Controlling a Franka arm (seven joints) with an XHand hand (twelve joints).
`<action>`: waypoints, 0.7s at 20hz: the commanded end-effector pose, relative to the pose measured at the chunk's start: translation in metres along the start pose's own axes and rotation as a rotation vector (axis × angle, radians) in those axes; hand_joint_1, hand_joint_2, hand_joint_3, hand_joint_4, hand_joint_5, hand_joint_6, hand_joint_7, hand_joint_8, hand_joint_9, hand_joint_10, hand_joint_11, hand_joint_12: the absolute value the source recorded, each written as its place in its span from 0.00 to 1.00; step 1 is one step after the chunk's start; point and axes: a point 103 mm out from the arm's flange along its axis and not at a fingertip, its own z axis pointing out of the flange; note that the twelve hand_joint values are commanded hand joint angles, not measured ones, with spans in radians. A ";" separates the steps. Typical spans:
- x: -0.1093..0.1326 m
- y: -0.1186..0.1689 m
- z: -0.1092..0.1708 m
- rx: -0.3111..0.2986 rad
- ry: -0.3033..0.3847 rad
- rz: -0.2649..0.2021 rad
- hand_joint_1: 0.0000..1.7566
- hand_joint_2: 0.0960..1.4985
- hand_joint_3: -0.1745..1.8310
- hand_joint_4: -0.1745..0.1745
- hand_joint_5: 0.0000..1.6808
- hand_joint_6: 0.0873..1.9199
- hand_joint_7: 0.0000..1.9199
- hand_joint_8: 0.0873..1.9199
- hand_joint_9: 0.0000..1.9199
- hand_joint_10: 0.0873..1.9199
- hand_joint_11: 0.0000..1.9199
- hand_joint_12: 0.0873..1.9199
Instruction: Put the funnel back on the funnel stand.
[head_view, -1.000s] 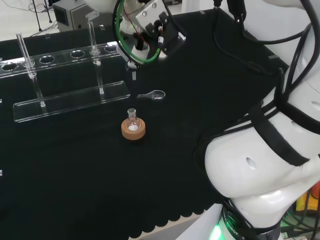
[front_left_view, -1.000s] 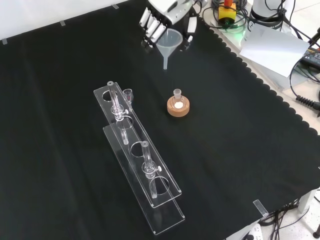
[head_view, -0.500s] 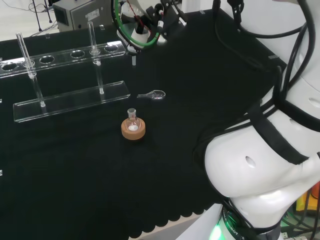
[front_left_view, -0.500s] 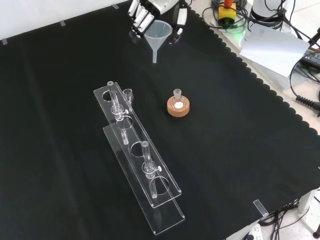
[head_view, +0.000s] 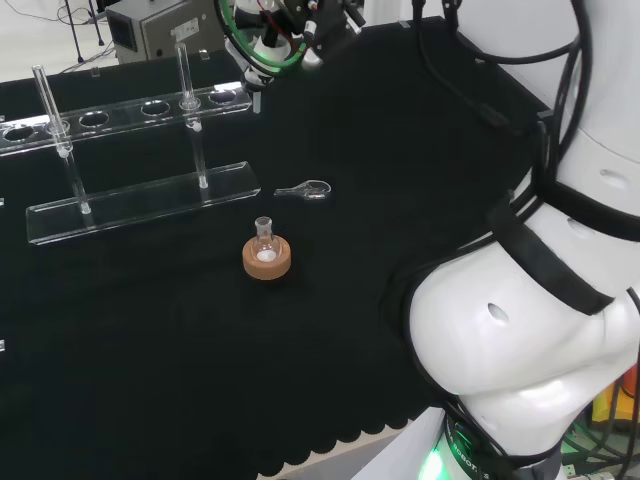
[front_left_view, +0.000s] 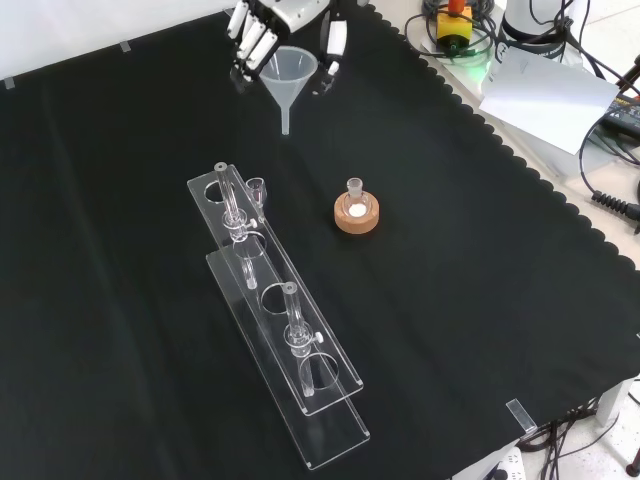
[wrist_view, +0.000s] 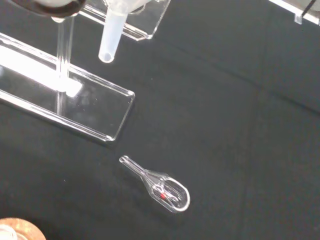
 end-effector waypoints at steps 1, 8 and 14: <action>-0.005 0.037 -0.006 0.007 -0.005 -0.010 0.45 0.48 0.39 0.50 0.41 0.30 0.36 0.26 0.57 0.09 0.42 0.56; -0.004 0.063 -0.015 0.004 -0.015 -0.009 0.45 0.48 0.39 0.50 0.41 0.31 0.36 0.27 0.57 0.09 0.42 0.56; -0.005 0.086 -0.016 0.009 -0.012 -0.016 0.45 0.48 0.39 0.50 0.41 0.31 0.36 0.27 0.57 0.09 0.42 0.56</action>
